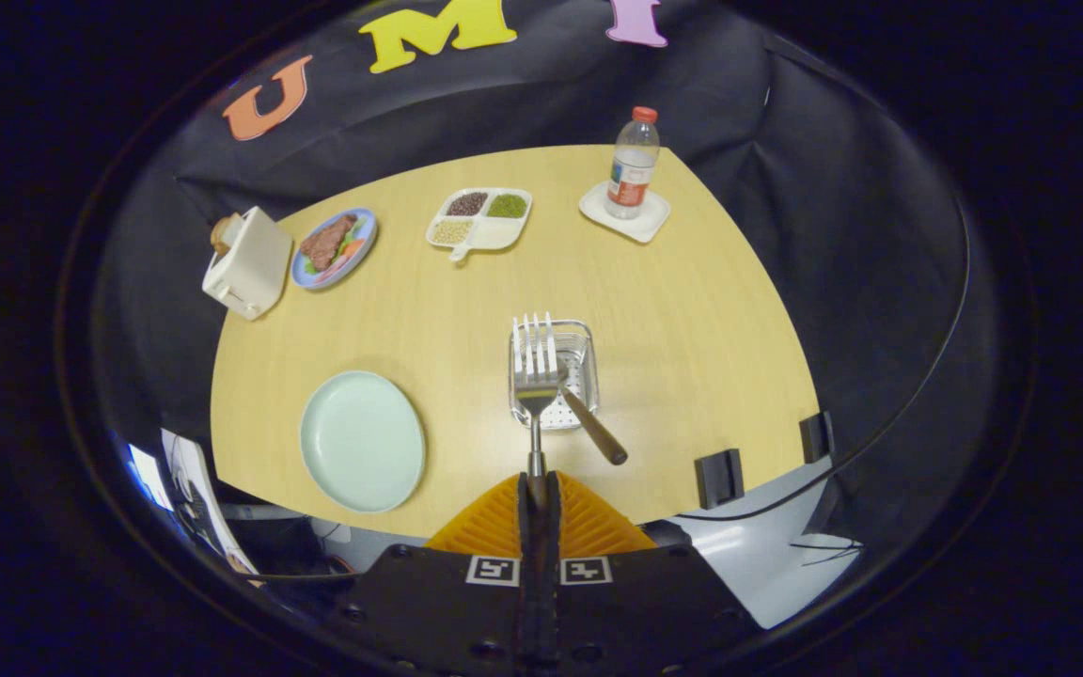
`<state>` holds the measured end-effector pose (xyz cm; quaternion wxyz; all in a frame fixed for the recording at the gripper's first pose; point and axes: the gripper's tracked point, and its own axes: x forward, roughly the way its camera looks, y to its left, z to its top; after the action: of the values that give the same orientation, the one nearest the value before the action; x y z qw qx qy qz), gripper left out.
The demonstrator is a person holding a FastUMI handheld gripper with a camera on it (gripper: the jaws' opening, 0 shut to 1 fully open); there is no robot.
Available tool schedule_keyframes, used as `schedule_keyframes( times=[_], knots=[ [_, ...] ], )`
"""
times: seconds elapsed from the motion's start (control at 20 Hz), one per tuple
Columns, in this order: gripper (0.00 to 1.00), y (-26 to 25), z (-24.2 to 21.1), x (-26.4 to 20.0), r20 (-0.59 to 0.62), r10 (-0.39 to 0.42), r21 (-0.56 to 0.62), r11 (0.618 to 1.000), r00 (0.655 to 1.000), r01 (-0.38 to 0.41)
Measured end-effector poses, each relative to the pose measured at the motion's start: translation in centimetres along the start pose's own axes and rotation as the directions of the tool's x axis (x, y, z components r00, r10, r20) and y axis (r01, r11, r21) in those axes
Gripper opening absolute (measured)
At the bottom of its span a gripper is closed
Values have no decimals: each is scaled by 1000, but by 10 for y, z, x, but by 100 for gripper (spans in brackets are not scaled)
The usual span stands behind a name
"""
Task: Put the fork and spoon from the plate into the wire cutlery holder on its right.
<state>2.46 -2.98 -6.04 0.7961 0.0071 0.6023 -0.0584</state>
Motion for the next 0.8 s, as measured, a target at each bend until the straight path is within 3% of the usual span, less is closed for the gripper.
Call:
schedule_keyframes(
  times=[0.15,0.4,0.8],
  knots=[
    [1,-8,-1,12,-57,-17,-33,999,998,15],
    [1,0,0,35,-137,26,-13,1000,990,-28],
    [4,0,14,48,-151,25,21,1000,988,-22]
  ],
)
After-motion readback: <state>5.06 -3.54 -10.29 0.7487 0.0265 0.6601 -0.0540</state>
